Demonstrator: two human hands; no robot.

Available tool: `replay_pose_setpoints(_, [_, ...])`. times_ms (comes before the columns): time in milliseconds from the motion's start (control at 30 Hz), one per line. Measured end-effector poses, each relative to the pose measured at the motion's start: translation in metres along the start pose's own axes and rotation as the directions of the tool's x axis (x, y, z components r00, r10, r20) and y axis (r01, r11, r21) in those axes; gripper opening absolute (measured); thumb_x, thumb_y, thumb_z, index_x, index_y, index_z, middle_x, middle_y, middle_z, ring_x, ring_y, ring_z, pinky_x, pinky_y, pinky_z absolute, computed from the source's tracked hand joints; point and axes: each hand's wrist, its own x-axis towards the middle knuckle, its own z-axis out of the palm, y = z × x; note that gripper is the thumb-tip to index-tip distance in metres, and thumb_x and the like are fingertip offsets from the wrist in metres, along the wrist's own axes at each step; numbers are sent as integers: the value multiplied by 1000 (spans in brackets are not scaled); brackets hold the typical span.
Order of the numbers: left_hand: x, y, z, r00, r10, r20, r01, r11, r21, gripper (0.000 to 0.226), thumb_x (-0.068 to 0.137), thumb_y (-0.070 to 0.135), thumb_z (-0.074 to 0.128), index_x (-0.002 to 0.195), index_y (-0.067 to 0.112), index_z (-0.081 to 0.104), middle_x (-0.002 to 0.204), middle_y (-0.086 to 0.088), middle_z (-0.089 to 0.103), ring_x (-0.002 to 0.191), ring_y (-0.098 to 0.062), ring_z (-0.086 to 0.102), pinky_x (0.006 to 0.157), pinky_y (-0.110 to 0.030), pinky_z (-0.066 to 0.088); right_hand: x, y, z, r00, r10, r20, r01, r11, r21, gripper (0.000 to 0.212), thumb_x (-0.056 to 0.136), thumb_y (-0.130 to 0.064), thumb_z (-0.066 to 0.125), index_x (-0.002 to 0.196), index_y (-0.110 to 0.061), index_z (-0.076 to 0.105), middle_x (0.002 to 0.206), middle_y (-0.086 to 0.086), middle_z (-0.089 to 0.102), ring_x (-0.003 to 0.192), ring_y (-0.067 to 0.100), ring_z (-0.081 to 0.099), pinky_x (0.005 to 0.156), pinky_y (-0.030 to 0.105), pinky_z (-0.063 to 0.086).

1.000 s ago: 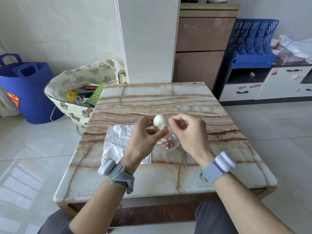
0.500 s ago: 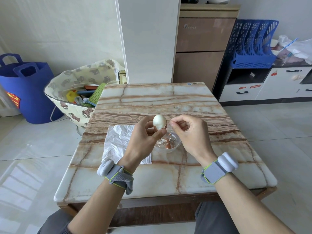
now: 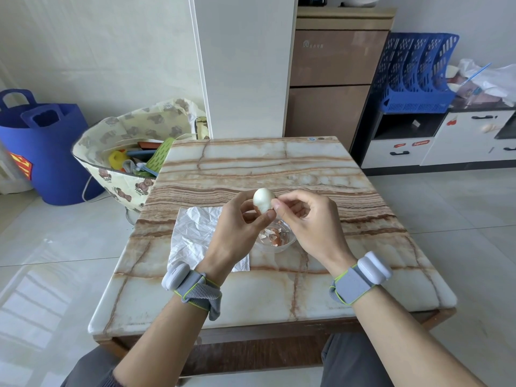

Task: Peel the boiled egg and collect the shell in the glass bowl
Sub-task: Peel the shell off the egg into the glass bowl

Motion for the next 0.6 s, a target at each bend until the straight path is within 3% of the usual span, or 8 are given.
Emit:
replay_pose_setpoints(133, [1, 1, 2, 1000, -15, -28, 14, 999, -29, 38, 86, 8, 82, 119, 6, 66, 100, -13, 76, 77, -10, 74, 71, -21, 57, 1, 0, 0, 1000, 15, 1, -15, 1000, 16, 7, 93, -19, 78, 91, -13, 81, 77, -6, 78, 71, 16, 72, 72, 41, 59])
replay_pose_setpoints(267, [2, 0, 2, 996, -31, -86, 28, 999, -36, 42, 79, 9, 88, 114, 8, 67, 100, -15, 76, 80, -22, 76, 75, -30, 62, 1, 0, 1, 1000, 4, 13, -4, 1000, -7, 8, 95, -14, 74, 92, -11, 81, 77, -8, 78, 71, 6, 72, 70, 28, 56])
replay_pose_setpoints(433, [3, -1, 2, 997, -31, -75, 29, 999, -21, 41, 79, 8, 88, 114, 8, 67, 97, -11, 77, 75, -15, 75, 72, -27, 61, 2, 0, 2, 999, 14, -35, -15, 999, -44, 11, 92, -13, 76, 81, -14, 77, 70, -9, 75, 61, 4, 66, 63, 30, 56])
replay_pose_setpoints(600, [3, -3, 2, 998, -24, -53, 24, 1000, -10, 39, 83, 9, 85, 117, 8, 67, 95, -8, 77, 75, -12, 75, 71, -22, 58, 3, 1, 1, 999, 11, -40, -14, 997, -77, 12, 91, -14, 77, 79, -15, 75, 64, -14, 70, 58, 1, 64, 60, 14, 48])
